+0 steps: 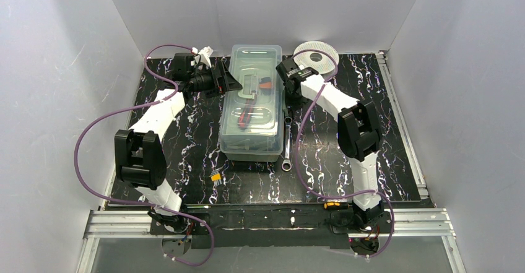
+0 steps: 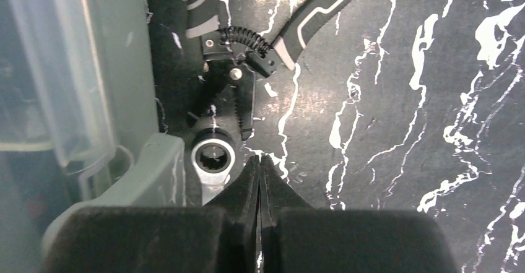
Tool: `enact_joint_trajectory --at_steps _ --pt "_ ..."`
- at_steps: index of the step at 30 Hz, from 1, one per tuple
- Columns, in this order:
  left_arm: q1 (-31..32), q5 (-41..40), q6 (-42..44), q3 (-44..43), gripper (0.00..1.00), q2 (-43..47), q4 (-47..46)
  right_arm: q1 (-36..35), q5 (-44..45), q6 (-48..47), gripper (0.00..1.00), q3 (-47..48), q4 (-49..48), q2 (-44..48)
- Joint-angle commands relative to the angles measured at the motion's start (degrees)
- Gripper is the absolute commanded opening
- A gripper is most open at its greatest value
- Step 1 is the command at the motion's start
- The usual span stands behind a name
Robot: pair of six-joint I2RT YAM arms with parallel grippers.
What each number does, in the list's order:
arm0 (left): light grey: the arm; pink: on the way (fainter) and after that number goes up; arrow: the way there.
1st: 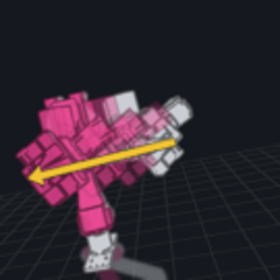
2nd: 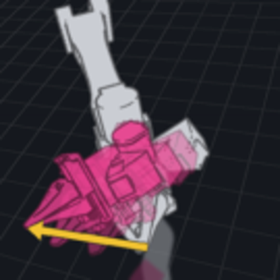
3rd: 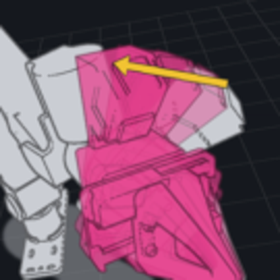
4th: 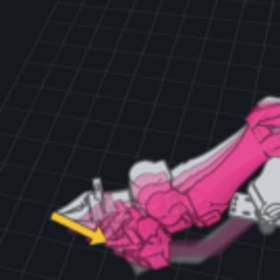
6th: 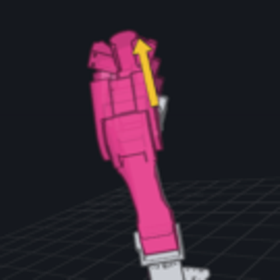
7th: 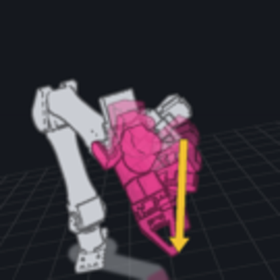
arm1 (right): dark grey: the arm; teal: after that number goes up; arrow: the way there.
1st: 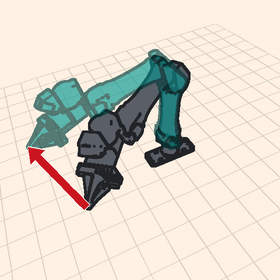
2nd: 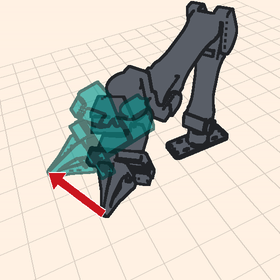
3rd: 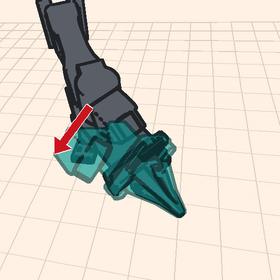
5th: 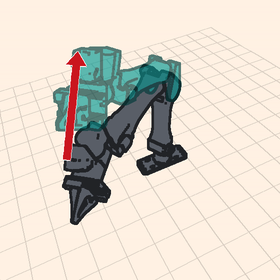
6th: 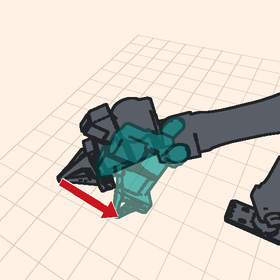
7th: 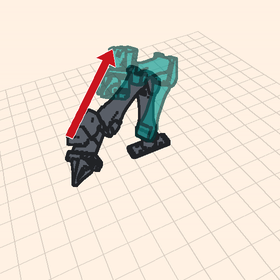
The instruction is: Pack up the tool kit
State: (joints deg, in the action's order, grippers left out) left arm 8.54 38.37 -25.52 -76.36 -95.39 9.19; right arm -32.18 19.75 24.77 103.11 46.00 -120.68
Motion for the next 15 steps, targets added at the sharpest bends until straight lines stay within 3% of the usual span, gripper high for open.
enact_joint_trajectory --at_steps 1,10,15 --pt "3.42 5.05 0.29 -0.34 0.91 -1.86 4.34 -1.56 4.75 -0.76 0.01 2.62 0.84 -1.85" --pt "3.42 5.27 0.43 -0.46 0.91 -1.97 4.76 -1.48 -1.11 -1.06 0.01 4.39 0.46 -5.05" --pt "3.42 5.83 0.34 -0.65 0.91 -2.53 4.70 -1.22 -9.96 -0.82 0.01 1.13 -5.08 -2.80"
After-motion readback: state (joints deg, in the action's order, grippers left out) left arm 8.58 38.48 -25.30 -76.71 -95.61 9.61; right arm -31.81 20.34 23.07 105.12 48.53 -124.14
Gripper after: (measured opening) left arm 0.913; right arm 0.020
